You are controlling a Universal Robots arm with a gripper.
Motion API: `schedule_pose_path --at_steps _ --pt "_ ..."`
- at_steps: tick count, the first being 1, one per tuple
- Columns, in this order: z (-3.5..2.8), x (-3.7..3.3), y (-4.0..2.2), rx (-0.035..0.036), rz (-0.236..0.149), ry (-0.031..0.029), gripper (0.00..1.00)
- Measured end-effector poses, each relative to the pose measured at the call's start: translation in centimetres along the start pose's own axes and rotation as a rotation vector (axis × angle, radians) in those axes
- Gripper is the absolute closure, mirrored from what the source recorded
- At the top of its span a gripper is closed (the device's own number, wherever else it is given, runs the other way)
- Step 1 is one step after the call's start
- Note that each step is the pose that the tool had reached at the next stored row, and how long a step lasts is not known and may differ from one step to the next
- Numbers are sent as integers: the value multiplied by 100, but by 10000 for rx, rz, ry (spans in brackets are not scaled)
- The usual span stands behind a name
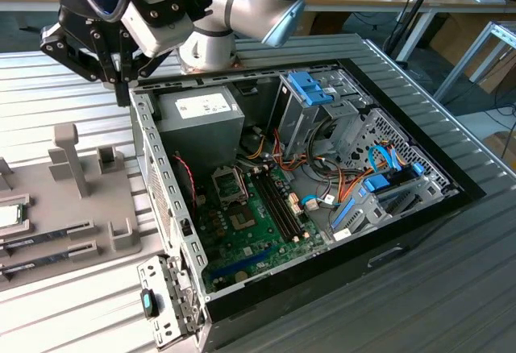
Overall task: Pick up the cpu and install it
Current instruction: 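Reach for the cpu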
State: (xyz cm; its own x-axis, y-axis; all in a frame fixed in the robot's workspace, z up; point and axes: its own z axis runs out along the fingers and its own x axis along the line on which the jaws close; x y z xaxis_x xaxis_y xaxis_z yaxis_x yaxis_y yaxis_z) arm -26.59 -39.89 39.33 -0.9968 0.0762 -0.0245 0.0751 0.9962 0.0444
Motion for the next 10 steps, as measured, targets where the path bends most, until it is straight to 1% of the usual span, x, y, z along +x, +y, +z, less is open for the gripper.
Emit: schedule_pose_path --at_steps 4,10 --pt "-1 40 -3 0 0 -1 89" --pt "-2 75 -6 0 0 0 89"
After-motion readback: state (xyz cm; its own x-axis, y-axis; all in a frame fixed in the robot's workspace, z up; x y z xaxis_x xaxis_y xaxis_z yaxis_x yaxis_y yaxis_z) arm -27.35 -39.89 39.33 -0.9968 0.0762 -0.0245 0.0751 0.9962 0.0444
